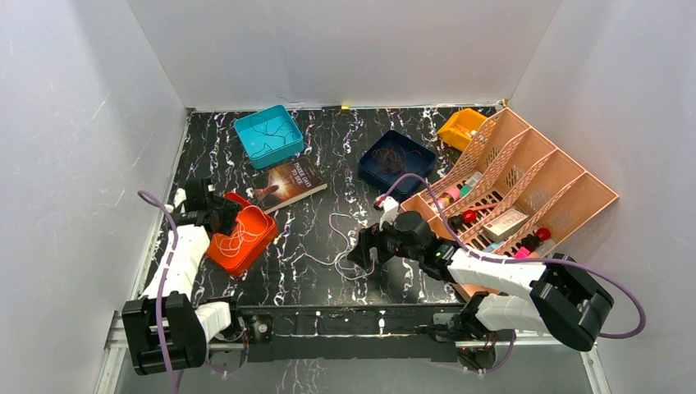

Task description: Untangle the cables

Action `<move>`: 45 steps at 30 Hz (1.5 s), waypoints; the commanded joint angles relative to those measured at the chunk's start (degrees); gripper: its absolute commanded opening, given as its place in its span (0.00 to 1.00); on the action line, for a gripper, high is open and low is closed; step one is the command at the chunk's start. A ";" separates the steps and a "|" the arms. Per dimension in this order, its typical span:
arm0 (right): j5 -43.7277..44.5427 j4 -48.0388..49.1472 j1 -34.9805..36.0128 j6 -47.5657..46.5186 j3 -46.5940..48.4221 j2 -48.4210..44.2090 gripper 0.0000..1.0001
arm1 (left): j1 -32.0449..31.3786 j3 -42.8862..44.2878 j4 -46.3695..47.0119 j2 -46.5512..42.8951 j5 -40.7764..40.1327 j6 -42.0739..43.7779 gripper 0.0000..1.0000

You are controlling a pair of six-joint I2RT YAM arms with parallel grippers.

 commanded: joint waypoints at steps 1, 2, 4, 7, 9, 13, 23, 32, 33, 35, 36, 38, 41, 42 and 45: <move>-0.48 1.67 0.35 0.24 2.17 0.17 0.98 | -0.08 -0.05 2.92 -2.07 -1.99 -8.13 0.43; -0.49 1.69 0.35 0.24 2.17 0.15 0.98 | -0.08 0.16 2.96 -2.07 -2.49 -8.51 0.43; -0.46 1.64 0.35 0.24 2.17 0.17 0.98 | -0.04 0.42 2.97 -1.95 -3.58 -9.16 0.44; -0.55 1.55 0.29 0.24 2.12 0.15 0.98 | -0.08 0.55 3.17 -0.81 -4.73 -9.56 0.44; -0.55 1.56 0.35 0.17 2.14 0.18 0.98 | -0.08 0.45 3.80 0.29 -4.82 -9.53 0.45; -0.55 1.61 0.35 0.06 2.17 0.39 0.98 | -0.08 0.01 5.40 2.75 -3.23 -9.59 0.45; -0.42 1.39 0.34 -0.29 2.43 0.60 0.98 | -0.06 -0.36 8.33 6.81 -4.48 -9.50 0.45; -0.29 1.01 0.30 -0.34 2.51 0.34 0.98 | 0.01 -1.55 9.25 9.15 -6.01 -8.77 0.29; -0.24 0.95 0.34 -0.37 2.47 0.32 0.98 | 0.01 -1.43 8.84 9.15 -6.52 -8.49 0.26; -0.14 0.84 0.34 -0.38 2.43 0.28 0.98 | 0.14 -1.26 7.97 8.78 -7.56 -7.89 0.19; -0.11 0.86 0.34 -0.30 2.43 0.28 0.98 | 0.22 -1.19 7.58 8.57 -8.15 -7.56 0.15; -0.24 0.86 0.35 -0.23 2.42 0.28 0.98 | 0.44 -0.89 6.37 8.27 -9.13 -6.83 0.08; -0.46 1.04 0.33 -0.20 2.47 0.49 0.98 | 0.66 -0.38 3.87 7.82 -11.55 -5.59 0.01; -0.46 1.04 0.35 -0.20 2.51 0.55 0.99 | 0.66 -0.27 3.04 7.66 -12.54 -5.26 0.00; -0.65 1.05 0.35 -0.20 2.60 0.69 0.98 | 0.93 0.01 1.09 7.36 -14.71 -4.29 0.00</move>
